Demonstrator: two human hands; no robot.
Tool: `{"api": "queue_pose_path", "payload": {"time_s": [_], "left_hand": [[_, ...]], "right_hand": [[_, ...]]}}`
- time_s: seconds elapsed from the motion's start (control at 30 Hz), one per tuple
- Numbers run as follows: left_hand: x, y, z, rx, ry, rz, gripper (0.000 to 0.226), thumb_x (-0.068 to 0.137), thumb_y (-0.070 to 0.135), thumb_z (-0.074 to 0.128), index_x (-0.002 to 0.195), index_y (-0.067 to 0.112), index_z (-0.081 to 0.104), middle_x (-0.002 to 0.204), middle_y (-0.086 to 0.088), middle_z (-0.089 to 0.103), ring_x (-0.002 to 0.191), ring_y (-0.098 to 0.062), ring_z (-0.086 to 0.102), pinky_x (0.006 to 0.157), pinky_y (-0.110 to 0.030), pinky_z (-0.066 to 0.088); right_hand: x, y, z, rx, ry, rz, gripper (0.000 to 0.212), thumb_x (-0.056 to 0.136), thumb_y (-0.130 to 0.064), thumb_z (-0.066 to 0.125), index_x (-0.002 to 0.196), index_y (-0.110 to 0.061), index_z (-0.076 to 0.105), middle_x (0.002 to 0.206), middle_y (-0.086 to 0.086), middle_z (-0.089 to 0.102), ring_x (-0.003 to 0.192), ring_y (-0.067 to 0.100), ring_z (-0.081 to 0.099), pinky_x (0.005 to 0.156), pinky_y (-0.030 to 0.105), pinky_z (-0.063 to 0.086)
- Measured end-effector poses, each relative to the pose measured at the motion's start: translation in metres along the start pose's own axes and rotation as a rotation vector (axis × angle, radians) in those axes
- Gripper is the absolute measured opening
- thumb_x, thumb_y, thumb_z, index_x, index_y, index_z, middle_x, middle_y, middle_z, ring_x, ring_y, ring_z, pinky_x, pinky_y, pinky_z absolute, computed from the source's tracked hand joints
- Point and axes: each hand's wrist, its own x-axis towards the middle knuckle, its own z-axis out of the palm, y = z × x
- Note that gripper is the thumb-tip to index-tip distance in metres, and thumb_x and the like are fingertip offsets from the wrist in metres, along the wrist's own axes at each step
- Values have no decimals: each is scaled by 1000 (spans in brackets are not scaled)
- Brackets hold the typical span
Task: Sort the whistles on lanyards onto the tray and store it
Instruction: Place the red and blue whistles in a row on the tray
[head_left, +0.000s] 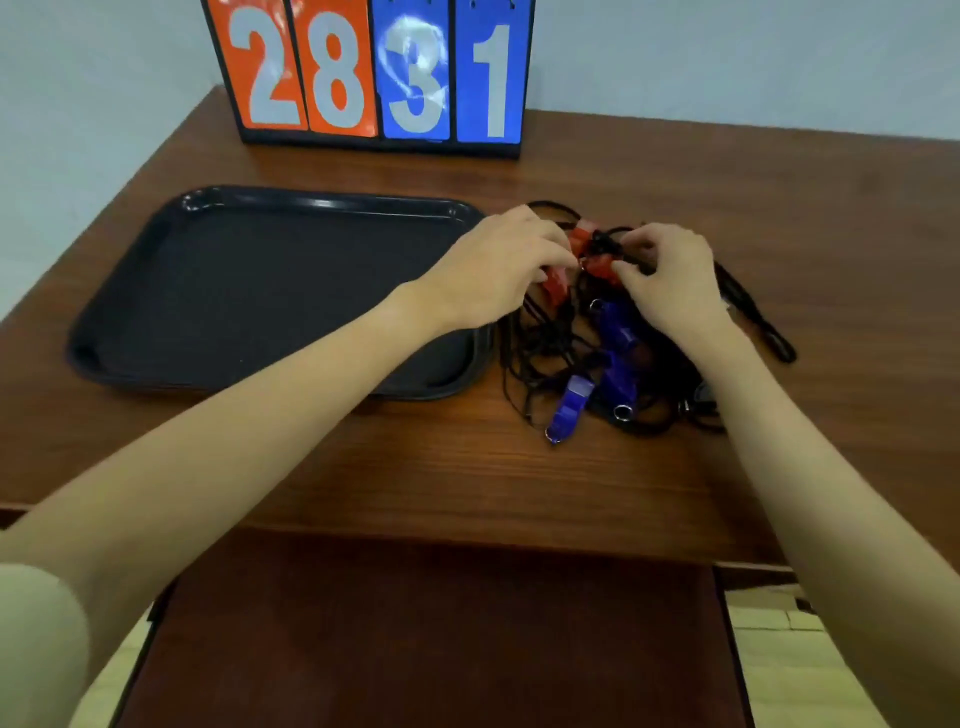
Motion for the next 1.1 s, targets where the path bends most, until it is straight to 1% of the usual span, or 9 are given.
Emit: {"api": "queue_pose_path", "payload": {"time_s": [0.1,0.27,0.4,0.53,0.63,0.8,0.87,1.0,1.1], "left_hand": [[9,-2,10,41,-57,36,40,88,-3,56,120,18,65,124,2,63,106,-23,50,89,-39,45],[12,3,18,125,-89,79,40,86,-6,50,113,18,68,119,3,66,100,-23,48,83,-38,44],[9,12,10,172,-3,77,29,89,4,54,107,19,71,110,2,69,99,-23,54,86,-40,45],[-4,19,4,28,247,-151,24,91,13,58,112,19,69,108,4,68,99,-15,57,90,-30,44],[-15,32,-7,-296,448,-376,23,91,16,60,114,16,66,101,7,65,92,-5,59,81,-10,46],[-31,43,-25,-572,574,-627,23,94,24,57,115,15,61,100,6,62,93,-2,59,77,-17,49],[-40,41,-35,-646,591,-689,22,95,26,56,114,16,61,103,4,62,98,-9,59,81,-23,52],[-63,28,-56,-788,575,-800,20,92,25,62,108,14,63,103,-4,65,95,-18,67,75,-26,58],[-84,2,-72,-760,542,-884,29,87,25,67,112,11,62,108,-7,65,92,-18,68,72,-28,58]], "right_hand": [[7,1,0,91,-55,67,35,82,-32,73,110,-12,69,107,5,70,104,23,64,95,44,49],[8,2,0,44,-74,65,27,79,-30,76,99,-13,72,103,8,71,101,26,64,94,46,49],[-1,3,-8,133,47,48,26,81,-24,74,102,-10,70,100,10,70,96,24,66,93,41,51],[-4,6,-16,235,205,40,23,85,-22,68,104,-10,68,105,8,68,97,21,64,84,30,49],[-1,1,-17,337,248,-7,22,89,-19,63,107,-8,63,110,8,64,98,18,60,80,25,44],[-5,-17,-19,485,207,-126,22,89,-20,64,108,-9,67,105,1,66,88,5,56,65,1,36],[-11,-24,-17,538,186,-176,22,89,-18,63,109,-10,69,107,2,68,90,6,57,70,6,37],[-25,-38,-14,639,79,-251,28,88,-19,65,115,-10,67,103,0,67,93,8,59,80,17,44],[-33,-53,-11,690,0,-283,28,84,-16,70,111,-10,65,97,0,67,89,8,62,82,17,48]]}}
